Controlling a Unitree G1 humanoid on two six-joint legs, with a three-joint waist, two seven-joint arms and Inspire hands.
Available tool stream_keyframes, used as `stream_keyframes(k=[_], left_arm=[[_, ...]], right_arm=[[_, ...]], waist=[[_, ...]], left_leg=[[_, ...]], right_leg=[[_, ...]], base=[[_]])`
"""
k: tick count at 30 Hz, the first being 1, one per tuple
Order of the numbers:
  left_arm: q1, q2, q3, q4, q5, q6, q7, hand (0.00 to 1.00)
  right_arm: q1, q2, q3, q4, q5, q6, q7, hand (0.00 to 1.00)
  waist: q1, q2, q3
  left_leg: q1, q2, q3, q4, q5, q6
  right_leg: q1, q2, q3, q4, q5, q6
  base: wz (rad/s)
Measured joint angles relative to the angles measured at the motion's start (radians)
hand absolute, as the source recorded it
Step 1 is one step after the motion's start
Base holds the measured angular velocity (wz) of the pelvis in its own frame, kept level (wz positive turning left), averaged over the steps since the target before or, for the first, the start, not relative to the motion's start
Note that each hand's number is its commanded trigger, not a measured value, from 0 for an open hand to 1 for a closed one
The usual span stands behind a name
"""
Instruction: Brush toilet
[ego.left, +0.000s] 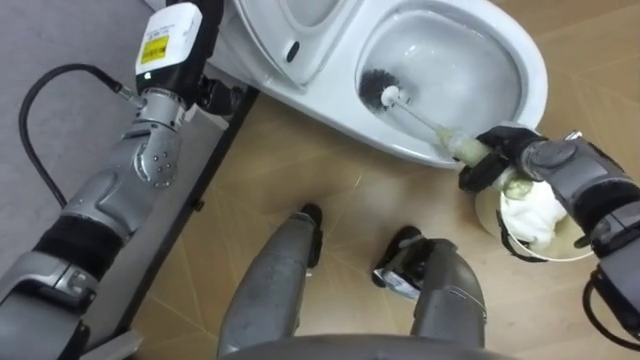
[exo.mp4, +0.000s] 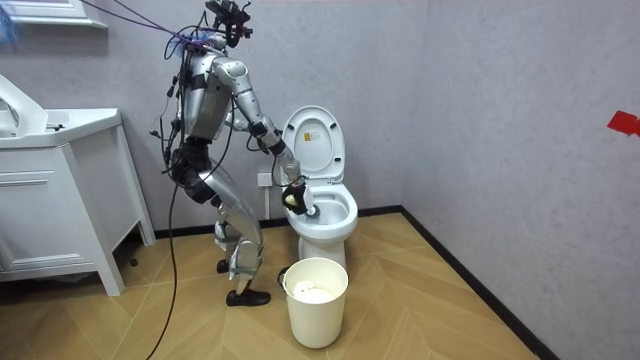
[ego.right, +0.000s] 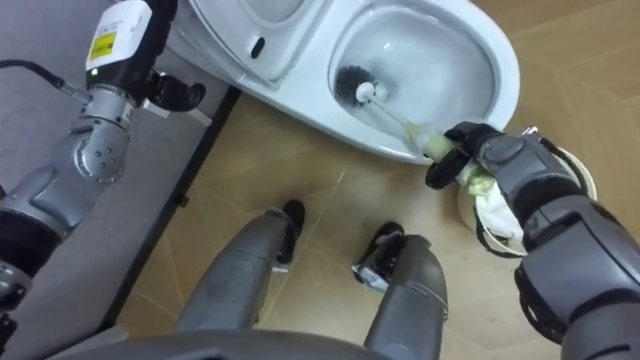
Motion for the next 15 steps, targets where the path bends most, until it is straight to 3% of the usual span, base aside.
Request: stream_keyframes(k=[3,7,12,15], left_arm=[[0.003,-0.008,0.001,-0.008,0.004,0.0,0.023,0.0],[0.006,-0.023,0.002,-0.008,0.029,0.013,0.036,0.0],[-0.012,-0.023,0.008,-0.008,0.034,0.022,-0.006,0.0],[-0.029,-0.015,0.011,-0.004,0.035,0.016,-0.042,0.0]], right_arm=[[-0.024,0.024,-0.122,0.024,0.033,-0.024,-0.101,1.0],[-0.048,0.023,-0.139,0.04,0.051,-0.024,-0.145,1.0],[-0.048,0.015,-0.135,0.055,0.058,-0.025,-0.086,1.0],[-0.047,-0.009,-0.091,0.057,0.052,-0.039,0.024,1.0]], waist=[[-0.027,-0.005,0.0021],[-0.055,-0.014,0.004],[-0.057,-0.018,0.0065],[-0.049,-0.016,0.0061]], left_leg=[[-0.015,-0.02,0.001,0.002,0.007,0.011],[-0.017,-0.039,0.005,0.002,0.013,0.025],[-0.017,-0.046,0.012,0.006,0.016,0.031],[-0.018,-0.04,0.006,0.006,0.017,0.031]], right_leg=[[-0.021,-0.009,0.018,0.013,-0.001,0.014],[-0.023,-0.029,0.022,0.017,0.004,0.028],[-0.023,-0.038,0.028,0.017,0.013,0.04],[-0.016,-0.03,0.017,0.002,0.018,0.043]], base=[[0.12],[0.07],[0.0],[-0.03]])
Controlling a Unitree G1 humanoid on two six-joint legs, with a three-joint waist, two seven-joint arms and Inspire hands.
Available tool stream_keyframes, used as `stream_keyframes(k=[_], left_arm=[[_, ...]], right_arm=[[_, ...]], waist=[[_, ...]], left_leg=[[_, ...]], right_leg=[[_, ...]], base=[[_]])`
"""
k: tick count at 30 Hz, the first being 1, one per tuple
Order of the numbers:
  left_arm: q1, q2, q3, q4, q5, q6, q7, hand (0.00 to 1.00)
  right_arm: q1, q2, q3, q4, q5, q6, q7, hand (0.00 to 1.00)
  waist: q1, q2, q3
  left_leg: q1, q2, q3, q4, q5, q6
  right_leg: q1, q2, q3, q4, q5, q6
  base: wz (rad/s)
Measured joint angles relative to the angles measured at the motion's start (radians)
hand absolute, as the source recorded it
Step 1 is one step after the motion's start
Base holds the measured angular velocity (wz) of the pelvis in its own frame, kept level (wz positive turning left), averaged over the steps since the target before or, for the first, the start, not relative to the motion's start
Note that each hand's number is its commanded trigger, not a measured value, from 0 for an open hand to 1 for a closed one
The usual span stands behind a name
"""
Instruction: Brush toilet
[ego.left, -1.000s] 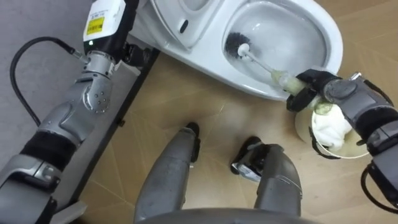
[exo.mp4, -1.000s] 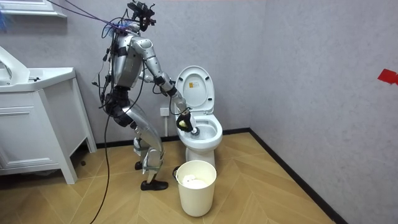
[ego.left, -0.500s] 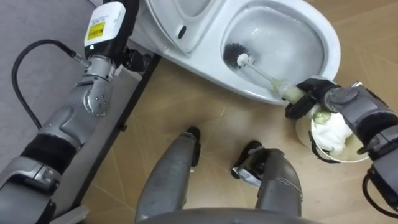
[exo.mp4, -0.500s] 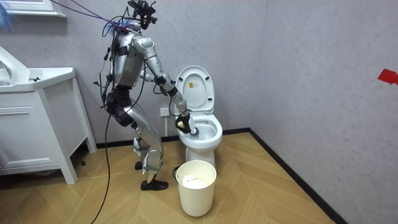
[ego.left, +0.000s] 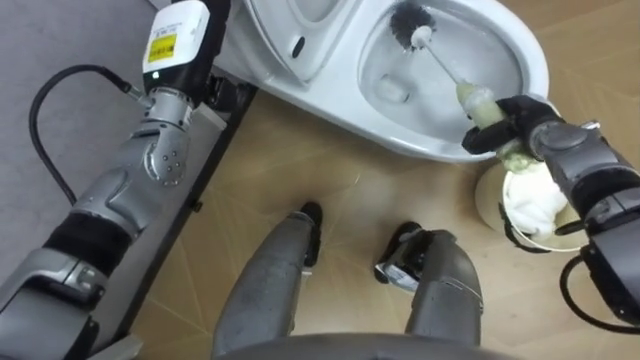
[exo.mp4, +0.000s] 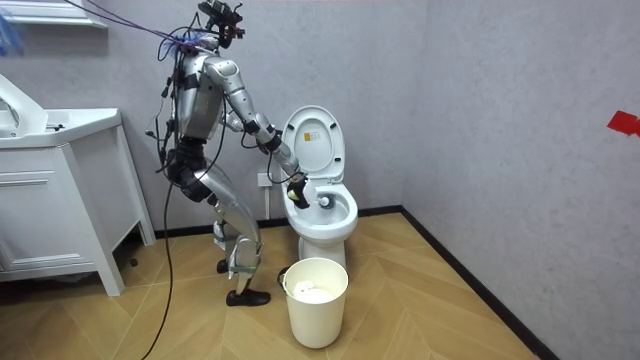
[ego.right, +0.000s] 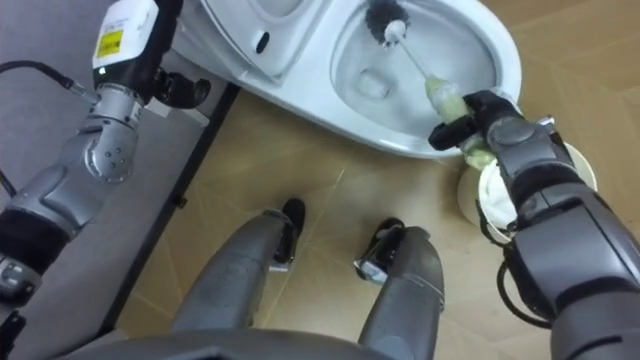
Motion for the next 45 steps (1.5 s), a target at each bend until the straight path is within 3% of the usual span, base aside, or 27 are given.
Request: stream_keyframes(k=[2,6,11,16,20,25,31,35,41,45], left_arm=[[-0.005,0.004,0.004,-0.002,0.0,-0.003,-0.026,0.0],[-0.011,0.005,0.006,-0.001,-0.003,-0.015,-0.058,0.0],[-0.005,0.005,0.005,-0.004,-0.001,-0.005,-0.07,0.0],[0.009,0.019,0.006,-0.005,-0.014,0.008,-0.062,0.0],[0.012,0.022,-0.003,-0.005,-0.036,0.023,-0.013,0.0],[0.007,0.026,-0.004,-0.007,-0.051,0.022,0.013,0.0],[-0.005,-0.005,-0.006,-0.013,-0.049,0.02,0.052,0.0],[-0.006,-0.034,-0.009,-0.013,-0.034,0.028,0.08,0.0],[-0.018,-0.048,-0.012,-0.011,-0.021,0.029,0.075,0.0],[-0.018,-0.046,-0.008,-0.012,-0.004,0.028,0.062,0.0]], right_arm=[[0.001,-0.015,0.046,0.0,-0.006,-0.001,0.095,1.0],[0.016,-0.034,0.111,-0.014,-0.007,0.005,0.189,1.0],[0.039,-0.05,0.136,-0.071,-0.028,0.048,0.263,1.0],[0.043,-0.05,0.142,-0.098,-0.04,0.07,0.268,1.0],[0.021,-0.064,0.155,-0.095,-0.012,0.07,0.263,1.0],[-0.026,-0.051,0.138,0.002,0.045,0.041,0.199,1.0],[-0.051,-0.016,-0.021,0.062,0.125,0.013,0.028,1.0],[-0.059,-0.016,-0.038,0.066,0.116,0.012,-0.047,1.0],[-0.06,-0.016,-0.061,0.067,0.044,0.013,-0.052,1.0],[-0.06,-0.016,-0.033,0.03,-0.009,0.015,0.001,1.0]], waist=[[0.013,0.004,-0.0008],[0.037,0.018,-0.0015],[0.055,0.026,-0.0023],[0.057,0.043,-0.008],[0.06,0.041,-0.0096],[0.051,0.034,-0.007],[0.016,0.032,-0.0057],[-0.003,0.029,-0.0029],[0.004,0.031,-0.0021],[0.019,0.035,-0.0006]], left_leg=[[0.003,0.012,-0.004,0.003,-0.001,-0.001],[0.007,0.03,-0.011,0.001,-0.002,-0.006],[0.022,0.037,-0.011,-0.003,-0.009,-0.017],[0.023,0.048,-0.009,-0.004,-0.013,-0.024],[0.005,0.048,0.01,-0.003,-0.014,-0.028],[-0.016,0.04,0.013,-0.005,-0.005,-0.033],[-0.057,0.01,0.015,0.006,0.007,-0.018],[-0.068,-0.007,0.013,0.026,0.003,-0.003],[-0.076,-0.015,0.015,0.04,0.001,0.008],[-0.077,-0.001,0.021,0.041,0.0,0.008]], right_leg=[[0.014,0.013,-0.01,-0.016,0.006,-0.002],[0.034,0.036,-0.026,-0.049,0.02,-0.008],[0.04,0.044,-0.024,-0.05,0.017,-0.017],[0.033,0.045,-0.023,-0.04,0.008,-0.035],[-0.011,0.042,0.006,-0.008,0.001,-0.048],[-0.046,0.031,0.014,0.014,0.0,-0.055],[-0.083,-0.003,0.021,0.043,-0.008,-0.036],[-0.084,-0.015,0.022,0.053,-0.007,-0.02],[-0.086,-0.022,0.025,0.051,-0.001,0.001],[-0.086,-0.004,0.028,0.034,0.009,-0.001]], base=[[-0.03],[-0.09],[-0.08],[-0.05],[-0.06],[0.04],[0.16],[0.07],[0.0],[-0.13]])
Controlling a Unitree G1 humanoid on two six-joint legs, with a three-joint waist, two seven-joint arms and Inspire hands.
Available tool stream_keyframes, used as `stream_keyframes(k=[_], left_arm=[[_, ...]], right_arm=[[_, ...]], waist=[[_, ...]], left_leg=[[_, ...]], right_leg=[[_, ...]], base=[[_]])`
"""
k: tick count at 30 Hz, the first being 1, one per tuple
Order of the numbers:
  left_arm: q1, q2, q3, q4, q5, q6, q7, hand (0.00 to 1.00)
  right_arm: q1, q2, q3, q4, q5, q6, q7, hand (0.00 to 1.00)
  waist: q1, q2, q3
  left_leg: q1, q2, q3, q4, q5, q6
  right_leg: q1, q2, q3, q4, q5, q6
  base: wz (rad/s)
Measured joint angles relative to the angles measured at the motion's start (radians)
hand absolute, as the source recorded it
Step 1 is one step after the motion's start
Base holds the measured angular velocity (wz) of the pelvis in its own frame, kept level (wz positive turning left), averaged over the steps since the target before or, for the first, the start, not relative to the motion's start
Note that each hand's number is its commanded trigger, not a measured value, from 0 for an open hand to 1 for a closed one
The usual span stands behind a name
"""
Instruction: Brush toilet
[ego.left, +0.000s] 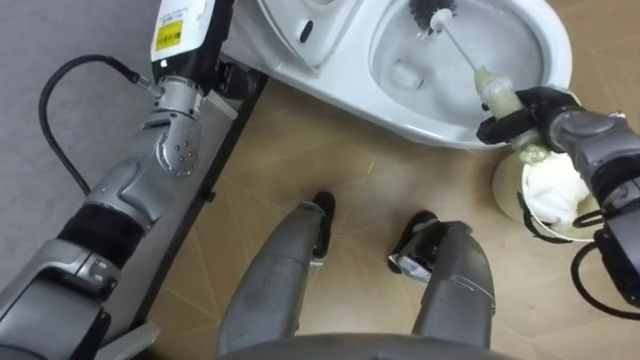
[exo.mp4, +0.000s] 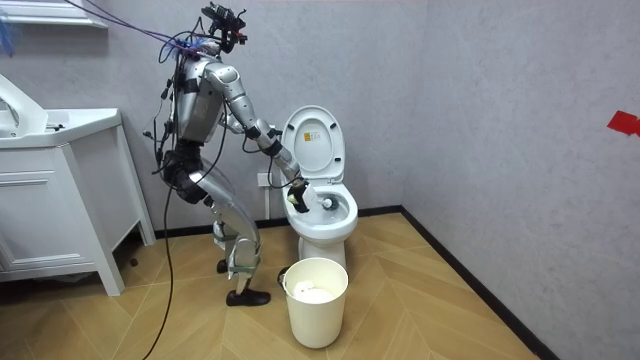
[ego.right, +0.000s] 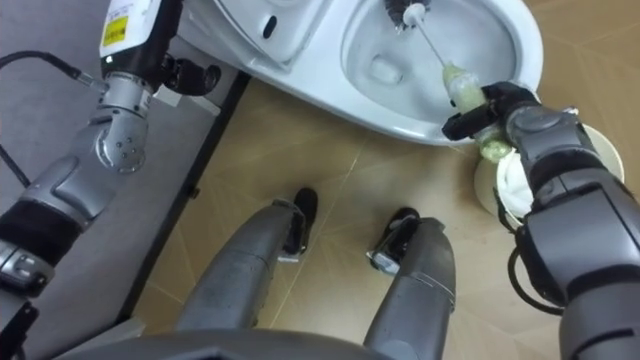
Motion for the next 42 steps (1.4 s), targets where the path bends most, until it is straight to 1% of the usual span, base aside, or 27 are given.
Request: stream_keyframes(k=[1,2,4,6,8,10,12,14,18,20,25,27,28,30,31,32,33,34,35,36,37,38,39,41,42], left_arm=[[-0.004,0.003,0.0,0.001,0.0,-0.001,-0.01,0.0],[-0.008,0.005,0.002,0.006,0.0,-0.005,-0.019,0.0],[-0.008,0.01,0.004,0.011,-0.001,-0.006,-0.027,0.0],[-0.004,0.018,0.012,0.016,-0.002,-0.01,-0.035,0.0],[-0.004,0.031,0.02,0.017,-0.001,-0.009,-0.044,0.0],[-0.004,0.038,0.025,0.017,-0.002,-0.006,-0.051,0.0],[-0.005,0.038,0.025,0.017,-0.004,0.003,-0.064,0.0],[0.0,0.04,0.025,0.016,-0.001,0.017,-0.083,0.0],[0.004,0.043,0.025,0.008,0.003,0.032,-0.086,0.0],[0.012,0.045,0.027,0.002,0.006,0.038,-0.085,0.0],[0.019,0.047,0.031,-0.016,0.023,0.063,-0.09,0.0],[0.02,0.047,0.025,-0.019,0.017,0.069,-0.091,0.0],[0.022,0.045,0.024,-0.018,0.009,0.069,-0.088,0.0],[0.019,0.049,0.01,-0.016,-0.012,0.069,-0.082,0.0],[0.019,0.05,0.001,-0.014,-0.011,0.069,-0.072,0.0],[0.022,0.049,-0.015,-0.009,-0.01,0.068,-0.056,0.0],[0.023,0.049,-0.023,-0.009,-0.01,0.067,-0.047,0.0],[0.025,0.048,-0.024,-0.009,-0.009,0.06,-0.04,0.0],[0.024,0.049,-0.022,-0.01,-0.007,0.054,-0.038,0.0],[0.024,0.049,-0.022,-0.012,-0.006,0.052,-0.038,0.0],[0.024,0.048,-0.023,-0.02,-0.006,0.051,-0.038,0.0],[0.026,0.049,-0.023,-0.033,-0.006,0.051,-0.039,0.0],[0.026,0.049,-0.023,-0.038,-0.006,0.05,-0.037,0.0],[0.038,0.049,-0.024,-0.06,-0.006,0.045,-0.034,0.0],[0.042,0.048,-0.024,-0.066,-0.006,0.045,-0.034,0.0]], right_arm=[[0.0,-0.001,0.028,-0.012,-0.011,0.001,0.026,1.0],[0.0,0.003,0.053,-0.02,-0.025,0.006,0.045,1.0],[0.001,0.01,0.08,-0.025,-0.032,0.012,0.068,1.0],[0.002,0.005,0.097,-0.049,-0.038,0.028,0.094,1.0],[0.005,0.005,0.116,-0.084,-0.039,0.049,0.123,1.0],[0.007,0.004,0.137,-0.101,-0.04,0.06,0.146,1.0],[0.012,0.004,0.155,-0.102,-0.041,0.071,0.17,1.0],[0.015,0.004,0.172,-0.105,-0.066,0.078,0.2,1.0],[0.028,0.0,0.172,-0.117,-0.114,0.079,0.221,1.0],[0.04,0.0,0.172,-0.148,-0.17,0.092,0.223,1.0],[0.045,-0.017,0.172,-0.224,-0.276,0.13,0.223,1.0],[0.043,-0.02,0.172,-0.226,-0.304,0.132,0.223,1.0],[0.04,-0.02,0.172,-0.224,-0.304,0.132,0.223,1.0],[0.031,-0.022,0.173,-0.201,-0.276,0.129,0.216,1.0],[0.026,-0.022,0.176,-0.179,-0.244,0.117,0.204,1.0],[0.026,-0.023,0.179,-0.14,-0.19,0.094,0.188,1.0],[0.027,-0.023,0.182,-0.118,-0.157,0.082,0.18,1.0],[0.031,-0.021,0.182,-0.074,-0.097,0.06,0.161,1.0],[0.034,-0.007,0.172,-0.032,-0.053,0.048,0.143,1.0],[0.035,0.001,0.164,-0.013,-0.033,0.047,0.132,1.0],[0.042,0.007,0.16,0.003,0.016,0.046,0.11,1.0],[0.044,0.008,0.14,0.018,0.068,0.037,0.1,1.0],[0.045,0.008,0.127,0.024,0.095,0.032,0.093,1.0],[0.047,0.016,0.074,0.063,0.207,0.018,0.041,1.0],[0.049,0.02,0.054,0.07,0.231,0.016,0.027,1.0]], waist=[[0.007,0.002,0.0007],[0.019,0.002,0.0011],[0.023,0.002,0.0013],[0.025,0.003,0.0012],[0.027,0.004,0.0007],[0.034,0.004,0.0005],[0.034,0.011,-0.0001],[0.038,0.024,-0.0035],[0.041,0.03,-0.0067],[0.046,0.03,-0.007],[0.051,0.029,-0.0083],[0.052,0.028,-0.0099],[0.052,0.027,-0.0098],[0.049,0.027,-0.0098],[0.049,0.021,-0.0079],[0.05,0.019,-0.0082],[0.048,0.017,-0.0078],[0.04,0.015,-0.0068],[0.034,0.015,-0.007],[0.034,0.015,-0.0069],[0.028,0.013,-0.0061],[0.019,0.014,-0.0062],[0.013,0.012,-0.0056],[0.0,0.009,-0.0049],[-0.007,0.008,-0.0049]], left_leg=[[0.002,0.004,0.0,-0.001,-0.001,-0.001],[0.005,0.016,0.007,-0.001,-0.002,-0.003],[0.011,0.018,0.008,-0.004,-0.003,-0.005],[0.016,0.02,0.009,-0.008,-0.004,-0.007],[0.017,0.037,0.008,-0.009,-0.006,-0.013],[0.017,0.05,0.007,-0.01,-0.006,-0.02],[0.024,0.054,0.0,-0.011,-0.007,-0.024],[0.033,0.063,-0.004,-0.009,-0.012,-0.031],[0.034,0.068,-0.008,-0.009,-0.016,-0.036],[0.037,0.07,-0.008,-0.009,-0.018,-0.04],[0.04,0.07,-0.007,-0.009,-0.021,-0.043],[0.042,0.07,-0.006,-0.009,-0.02,-0.044],[0.046,0.069,-0.004,-0.009,-0.02,-0.044],[0.05,0.065,-0.002,-0.008,-0.02,-0.043],[0.051,0.065,0.006,-0.009,-0.02,-0.041],[0.052,0.063,0.008,-0.01,-0.021,-0.041],[0.052,0.061,0.008,-0.012,-0.02,-0.04],[0.049,0.058,0.006,-0.012,-0.019,-0.039],[0.046,0.055,-0.001,-0.012,-0.017,-0.036],[0.044,0.054,-0.002,-0.01,-0.017,-0.036],[0.038,0.051,-0.003,-0.009,-0.017,-0.034],[0.028,0.041,-0.004,-0.011,-0.014,-0.025],[0.023,0.034,-0.005,-0.011,-0.011,-0.021],[0.015,0.013,-0.004,-0.009,-0.005,-0.012],[0.014,0.008,-0.004,-0.007,-0.004,-0.011]], right_leg=[[0.003,0.005,0.0,-0.004,0.002,-0.001],[0.005,0.015,0.0,-0.013,0.007,-0.005],[0.006,0.018,0.003,-0.013,0.007,-0.008],[0.008,0.021,0.003,-0.014,0.007,-0.013],[0.012,0.038,-0.002,-0.026,0.011,-0.022],[0.016,0.049,-0.011,-0.037,0.016,-0.033],[0.028,0.051,-0.023,-0.04,0.014,-0.038],[0.041,0.065,-0.024,-0.048,0.013,-0.04],[0.042,0.067,-0.026,-0.05,0.011,-0.045],[0.042,0.076,-0.024,-0.05,0.01,-0.047],[0.042,0.078,-0.019,-0.049,0.009,-0.05],[0.042,0.079,-0.017,-0.048,0.014,-0.059],[0.043,0.08,-0.011,-0.046,0.015,-0.059],[0.044,0.075,-0.007,-0.037,0.014,-0.058],[0.041,0.068,-0.002,-0.032,0.012,-0.058],[0.041,0.064,-0.001,-0.03,0.009,-0.056],[0.041,0.063,0.0,-0.03,0.008,-0.055],[0.04,0.063,-0.001,-0.027,0.005,-0.051],[0.04,0.063,-0.003,-0.028,0.003,-0.048],[0.039,0.063,-0.003,-0.028,0.003,-0.047],[0.037,0.06,-0.003,-0.027,0.002,-0.042],[0.029,0.043,-0.007,-0.021,-0.002,-0.034],[0.022,0.037,-0.008,-0.013,-0.004,-0.032],[0.012,0.012,-0.005,0.003,-0.005,-0.028],[0.012,0.006,-0.004,0.008,-0.007,-0.024]], base=[[-0.14],[-0.17],[-0.12],[-0.09],[-0.12],[-0.11],[-0.02],[-0.07],[-0.02],[-0.07],[-0.02],[0.0],[0.0],[0.0],[0.0],[0.0],[0.09],[0.18],[0.18],[0.13],[0.14],[0.2],[0.3],[0.25],[0.22]])
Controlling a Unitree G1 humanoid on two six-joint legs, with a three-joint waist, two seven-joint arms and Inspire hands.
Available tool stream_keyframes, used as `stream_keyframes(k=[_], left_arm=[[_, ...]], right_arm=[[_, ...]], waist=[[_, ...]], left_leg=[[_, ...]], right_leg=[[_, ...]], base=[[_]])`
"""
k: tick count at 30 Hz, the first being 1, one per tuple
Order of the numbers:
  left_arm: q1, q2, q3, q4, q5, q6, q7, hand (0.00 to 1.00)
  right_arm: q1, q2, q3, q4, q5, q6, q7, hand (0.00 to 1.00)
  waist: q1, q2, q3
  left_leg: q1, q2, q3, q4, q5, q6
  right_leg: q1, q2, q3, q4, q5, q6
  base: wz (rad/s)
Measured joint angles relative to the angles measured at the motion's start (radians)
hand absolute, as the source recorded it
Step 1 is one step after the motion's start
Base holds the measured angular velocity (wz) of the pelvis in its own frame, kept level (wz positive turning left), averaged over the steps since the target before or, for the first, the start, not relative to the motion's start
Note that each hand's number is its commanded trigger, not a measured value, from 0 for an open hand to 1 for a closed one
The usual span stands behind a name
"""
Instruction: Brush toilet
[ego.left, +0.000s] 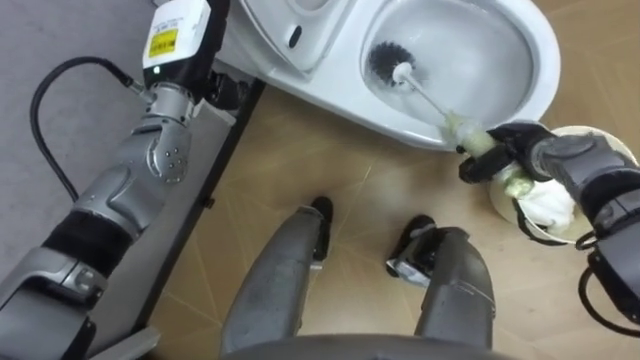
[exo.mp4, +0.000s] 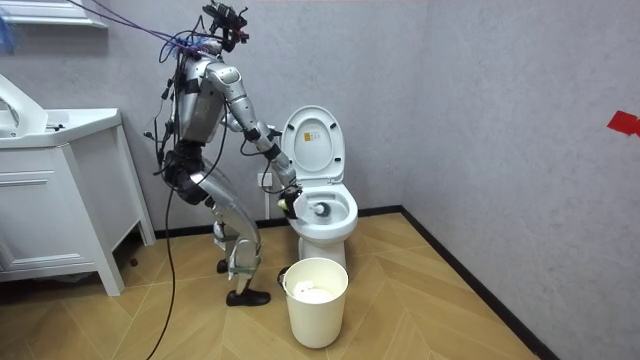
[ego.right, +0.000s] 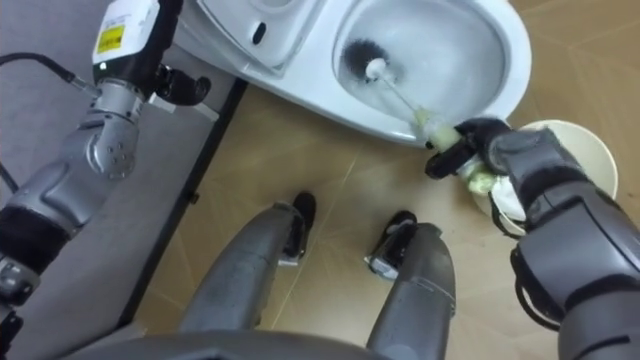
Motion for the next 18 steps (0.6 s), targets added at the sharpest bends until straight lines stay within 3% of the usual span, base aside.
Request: stream_keyframes(k=[2,7,10,15,18], left_arm=[[0.013,-0.006,0.001,-0.006,0.01,0.0,0.013,0.0],[0.014,-0.014,-0.004,-0.004,0.021,-0.004,0.016,0.0],[0.007,-0.04,0.002,0.007,0.043,-0.003,0.016,0.0],[-0.016,-0.051,-0.018,0.012,0.046,-0.004,0.014,0.0],[-0.03,-0.088,-0.02,0.035,0.062,-0.006,0.017,0.0]], right_arm=[[0.003,0.011,-0.07,0.017,0.083,-0.006,-0.048,1.0],[0.004,0.024,-0.086,0.027,0.087,-0.007,-0.085,1.0],[0.003,0.025,-0.107,0.027,-0.021,-0.01,-0.101,1.0],[-0.001,0.025,-0.095,0.027,-0.202,-0.017,-0.144,1.0],[-0.009,0.027,-0.089,0.016,-0.424,-0.017,-0.168,1.0]], waist=[[-0.017,-0.003,-0.0007],[-0.023,-0.004,-0.0011],[-0.025,-0.004,-0.0011],[-0.01,0.005,-0.0007],[0.023,0.01,0.0]], left_leg=[[-0.001,-0.014,0.002,0.009,-0.002,0.008],[-0.004,-0.016,0.009,0.032,-0.012,0.024],[-0.007,-0.025,0.009,0.032,-0.009,0.032],[-0.015,-0.026,0.007,0.034,-0.006,0.038],[-0.02,-0.027,0.012,0.034,-0.005,0.04]], right_leg=[[0.001,-0.014,0.005,0.007,0.0,0.013],[0.01,-0.017,0.007,-0.001,0.008,0.037],[0.009,-0.023,0.008,-0.006,0.014,0.047],[0.009,-0.022,0.0,-0.017,0.022,0.051],[-0.002,-0.021,0.009,-0.015,0.026,0.052]], base=[[0.1],[-0.05],[0.0],[0.0],[-0.06]])
